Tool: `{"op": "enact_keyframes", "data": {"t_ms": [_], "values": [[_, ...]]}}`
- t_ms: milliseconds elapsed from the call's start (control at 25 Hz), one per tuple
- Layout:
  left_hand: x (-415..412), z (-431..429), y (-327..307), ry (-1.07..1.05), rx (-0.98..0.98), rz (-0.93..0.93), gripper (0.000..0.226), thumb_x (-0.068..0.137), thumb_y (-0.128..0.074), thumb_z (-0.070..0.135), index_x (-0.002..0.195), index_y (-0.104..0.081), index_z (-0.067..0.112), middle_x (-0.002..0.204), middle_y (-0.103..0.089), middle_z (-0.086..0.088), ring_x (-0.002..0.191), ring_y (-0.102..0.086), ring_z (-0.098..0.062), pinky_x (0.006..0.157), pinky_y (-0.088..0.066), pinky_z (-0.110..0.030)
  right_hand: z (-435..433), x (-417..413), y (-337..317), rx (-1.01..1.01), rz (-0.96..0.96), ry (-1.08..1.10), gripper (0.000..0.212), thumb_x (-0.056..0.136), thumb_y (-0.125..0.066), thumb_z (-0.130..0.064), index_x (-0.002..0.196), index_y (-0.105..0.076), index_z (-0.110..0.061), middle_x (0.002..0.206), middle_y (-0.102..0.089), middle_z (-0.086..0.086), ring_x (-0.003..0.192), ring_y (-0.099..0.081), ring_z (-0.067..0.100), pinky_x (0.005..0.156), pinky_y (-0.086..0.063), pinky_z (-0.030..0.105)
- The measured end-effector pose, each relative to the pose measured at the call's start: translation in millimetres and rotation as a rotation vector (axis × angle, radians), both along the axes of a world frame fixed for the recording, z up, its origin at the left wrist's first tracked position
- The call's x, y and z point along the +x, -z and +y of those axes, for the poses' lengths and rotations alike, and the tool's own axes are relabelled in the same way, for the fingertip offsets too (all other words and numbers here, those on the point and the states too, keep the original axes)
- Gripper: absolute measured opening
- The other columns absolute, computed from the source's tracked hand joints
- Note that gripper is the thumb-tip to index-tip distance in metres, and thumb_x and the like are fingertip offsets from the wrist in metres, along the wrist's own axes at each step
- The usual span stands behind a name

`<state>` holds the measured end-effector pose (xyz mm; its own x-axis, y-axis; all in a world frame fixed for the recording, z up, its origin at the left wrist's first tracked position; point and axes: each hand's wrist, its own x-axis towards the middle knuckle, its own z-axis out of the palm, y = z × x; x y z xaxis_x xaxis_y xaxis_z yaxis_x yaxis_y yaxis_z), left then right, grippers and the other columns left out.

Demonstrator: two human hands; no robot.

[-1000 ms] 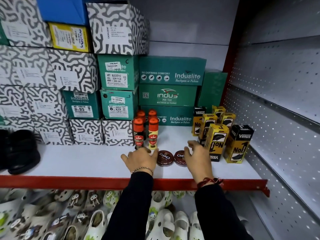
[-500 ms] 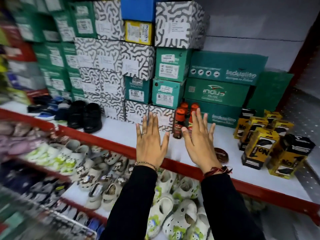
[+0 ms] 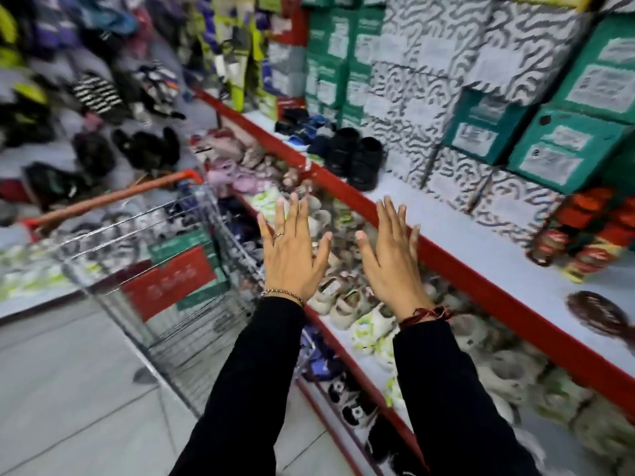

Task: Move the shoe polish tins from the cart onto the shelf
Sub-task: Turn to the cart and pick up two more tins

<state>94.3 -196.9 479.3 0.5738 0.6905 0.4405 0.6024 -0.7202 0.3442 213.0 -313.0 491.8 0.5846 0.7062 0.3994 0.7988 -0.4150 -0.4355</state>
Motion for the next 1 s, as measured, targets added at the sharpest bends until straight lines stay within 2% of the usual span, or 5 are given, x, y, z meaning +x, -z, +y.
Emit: {"op": "enact_keyframes", "data": {"t_ms": [200,320,480,720,1000], "values": [[-77.3,55.5,59.1,-0.182,-0.194,0.013,0.073,0.098,-0.021,0.057,0.158,-0.010,0.017,0.167,-0.004,0.001,0.155,0.008,-0.018,0.123,0.013,-0.042,76.0,-47.8,59.1,-0.124,0.178,-0.191,0.068,0.102,-0.034,-0.045,0.159,-0.013,-0.017,0.169,-0.008,-0.001,0.157,-0.002,0.018,0.127,-0.004,0.044],[-116.9,78.9,117.3,-0.286,-0.439,-0.010,0.073,0.097,-0.024,0.058,0.158,-0.012,0.019,0.167,-0.010,-0.002,0.155,-0.004,-0.018,0.122,-0.003,-0.034,120.1,-74.4,117.5,-0.300,0.354,-0.264,0.065,0.100,-0.043,-0.043,0.156,-0.025,-0.015,0.163,-0.029,0.007,0.148,-0.032,0.024,0.119,-0.033,0.039],[-146.3,95.5,209.3,-0.452,-0.803,0.001,0.067,0.098,-0.038,0.049,0.153,-0.028,0.012,0.159,-0.033,-0.011,0.147,-0.033,-0.026,0.121,-0.029,-0.039,161.1,-90.7,213.3,-0.573,0.515,-0.202,0.048,0.094,-0.056,-0.031,0.135,-0.053,-0.006,0.135,-0.059,0.018,0.123,-0.058,0.032,0.099,-0.050,0.037],[-133.3,128.3,344.3,-0.618,-1.256,0.073,0.069,0.090,-0.061,0.028,0.149,-0.034,0.004,0.146,-0.049,-0.020,0.126,-0.057,-0.033,0.107,-0.046,-0.039,192.8,-78.5,351.9,-0.922,0.651,-0.101,0.046,0.091,-0.062,-0.028,0.131,-0.058,-0.007,0.123,-0.068,0.019,0.115,-0.065,0.032,0.095,-0.051,0.036],[-107.5,140.9,458.7,-0.812,-1.311,0.269,0.048,0.095,-0.052,0.023,0.135,-0.050,-0.003,0.144,-0.049,-0.022,0.134,-0.045,-0.037,0.111,-0.040,-0.043,205.6,-57.5,450.9,-1.021,0.690,0.051,0.060,0.093,-0.063,-0.030,0.144,-0.045,-0.004,0.141,-0.056,0.019,0.131,-0.053,0.031,0.103,-0.040,0.033]]}}
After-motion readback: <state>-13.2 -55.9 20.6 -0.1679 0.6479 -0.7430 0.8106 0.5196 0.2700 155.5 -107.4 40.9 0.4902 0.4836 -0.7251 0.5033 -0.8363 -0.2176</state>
